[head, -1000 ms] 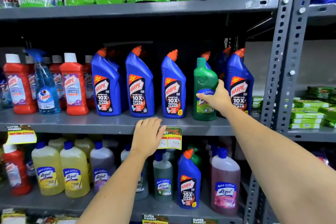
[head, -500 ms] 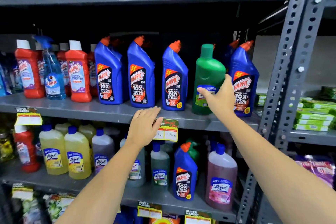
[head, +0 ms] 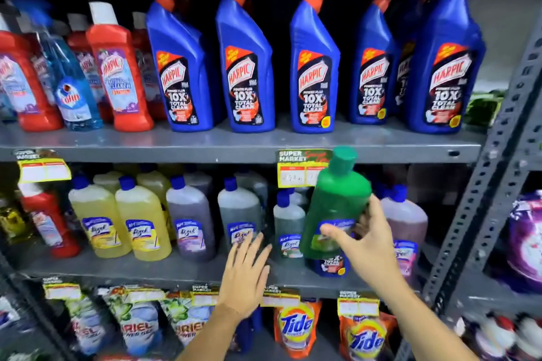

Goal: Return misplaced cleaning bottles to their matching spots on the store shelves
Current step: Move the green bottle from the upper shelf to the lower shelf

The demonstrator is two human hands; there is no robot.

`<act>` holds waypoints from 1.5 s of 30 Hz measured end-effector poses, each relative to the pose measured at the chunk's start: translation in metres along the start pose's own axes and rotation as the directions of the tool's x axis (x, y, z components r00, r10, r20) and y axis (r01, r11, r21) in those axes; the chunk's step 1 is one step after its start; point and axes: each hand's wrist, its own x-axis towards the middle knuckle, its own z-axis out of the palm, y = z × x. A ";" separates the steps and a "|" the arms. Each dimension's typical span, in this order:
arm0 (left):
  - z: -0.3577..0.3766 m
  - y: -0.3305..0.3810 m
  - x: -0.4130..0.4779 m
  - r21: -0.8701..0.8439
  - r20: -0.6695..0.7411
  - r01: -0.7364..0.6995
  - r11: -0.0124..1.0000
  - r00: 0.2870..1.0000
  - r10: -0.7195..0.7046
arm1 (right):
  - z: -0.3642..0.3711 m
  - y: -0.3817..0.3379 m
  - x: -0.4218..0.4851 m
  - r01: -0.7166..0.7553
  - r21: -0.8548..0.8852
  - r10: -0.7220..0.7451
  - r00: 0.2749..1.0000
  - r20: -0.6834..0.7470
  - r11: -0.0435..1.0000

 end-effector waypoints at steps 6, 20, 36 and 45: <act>0.059 -0.024 -0.037 0.042 0.341 0.035 0.998 0.939 -0.047 | 0.053 0.071 -0.019 -0.167 -0.081 0.169 0.985 0.022 0.983; 0.083 -0.040 -0.041 -0.061 0.447 -0.040 0.997 0.893 0.063 | 0.108 0.147 -0.013 -0.246 -0.266 0.260 0.966 0.019 0.932; 0.079 -0.036 -0.042 -0.071 0.460 -0.018 0.997 0.887 0.048 | 0.105 0.152 -0.030 -0.323 -0.252 0.284 0.942 -0.179 0.912; 0.074 -0.033 -0.040 -0.013 0.468 -0.019 1.000 0.884 0.023 | 0.068 0.160 -0.015 -0.437 -0.370 0.187 0.815 -0.548 0.820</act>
